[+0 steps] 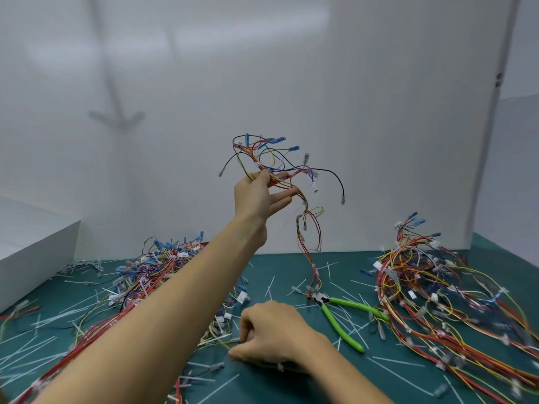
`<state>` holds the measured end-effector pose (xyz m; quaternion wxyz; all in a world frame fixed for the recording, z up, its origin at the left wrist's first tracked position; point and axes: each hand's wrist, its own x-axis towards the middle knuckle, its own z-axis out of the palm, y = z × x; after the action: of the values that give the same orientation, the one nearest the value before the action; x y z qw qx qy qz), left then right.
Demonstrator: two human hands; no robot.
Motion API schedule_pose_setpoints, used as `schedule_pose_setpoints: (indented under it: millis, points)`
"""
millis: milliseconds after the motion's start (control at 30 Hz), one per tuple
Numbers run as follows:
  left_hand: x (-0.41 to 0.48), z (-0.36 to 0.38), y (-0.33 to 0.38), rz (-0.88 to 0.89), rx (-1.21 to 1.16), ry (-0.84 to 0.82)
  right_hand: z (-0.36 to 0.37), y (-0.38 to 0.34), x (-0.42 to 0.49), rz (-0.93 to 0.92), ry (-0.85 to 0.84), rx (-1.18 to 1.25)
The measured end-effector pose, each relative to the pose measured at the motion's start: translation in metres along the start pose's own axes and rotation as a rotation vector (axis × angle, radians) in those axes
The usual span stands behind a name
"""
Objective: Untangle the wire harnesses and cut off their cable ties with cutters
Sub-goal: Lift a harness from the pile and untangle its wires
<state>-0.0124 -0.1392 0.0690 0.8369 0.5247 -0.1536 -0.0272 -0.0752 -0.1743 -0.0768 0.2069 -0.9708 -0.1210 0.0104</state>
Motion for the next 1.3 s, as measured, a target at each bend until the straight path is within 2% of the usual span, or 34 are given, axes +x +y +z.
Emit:
schedule_pose_setpoints:
  millis: [67, 200, 467, 567, 667, 800, 867, 933, 1000, 1167, 1300]
  points:
    - [-0.002, 0.003, -0.007, -0.006, 0.008, -0.007, 0.002, -0.018, -0.001, -0.075, 0.012, 0.001]
    - [-0.008, 0.010, -0.015, -0.005, 0.049, -0.041, -0.004, -0.038, -0.003, -0.153, 0.183, 0.053]
    - [-0.006, 0.010, -0.003, 0.055, 0.131, -0.054, -0.019, -0.010, -0.001, 0.025, 0.196, 0.093]
    - [-0.006, 0.004, -0.004, 0.085, 0.148, -0.034, -0.025, -0.001, 0.000, 0.087, 0.257, 0.060]
    - [-0.005, -0.002, -0.005, 0.167, 0.125, 0.063, -0.047, 0.008, -0.004, 0.143, 0.463, 0.128]
    - [-0.005, -0.009, 0.001, 0.333, 0.109, 0.207, -0.086, 0.017, -0.020, 0.042, 0.903, 0.298]
    - [-0.011, -0.009, 0.002, 0.405, 0.150, 0.216, -0.105, 0.018, -0.032, -0.049, 1.122, 0.328]
    - [-0.022, -0.003, 0.001, 0.400, 0.154, 0.161, -0.121, 0.019, -0.045, -0.093, 1.245, 0.364]
    - [-0.034, 0.003, -0.004, 0.335, 0.168, 0.073, -0.134, 0.019, -0.053, -0.095, 1.234, 0.377]
    - [-0.061, 0.012, -0.015, 0.203, 0.262, -0.184, -0.144, 0.015, -0.063, -0.024, 1.031, 0.433]
    - [-0.069, 0.007, -0.005, 0.208, 0.366, -0.286, -0.148, 0.013, -0.067, -0.016, 1.032, 0.539]
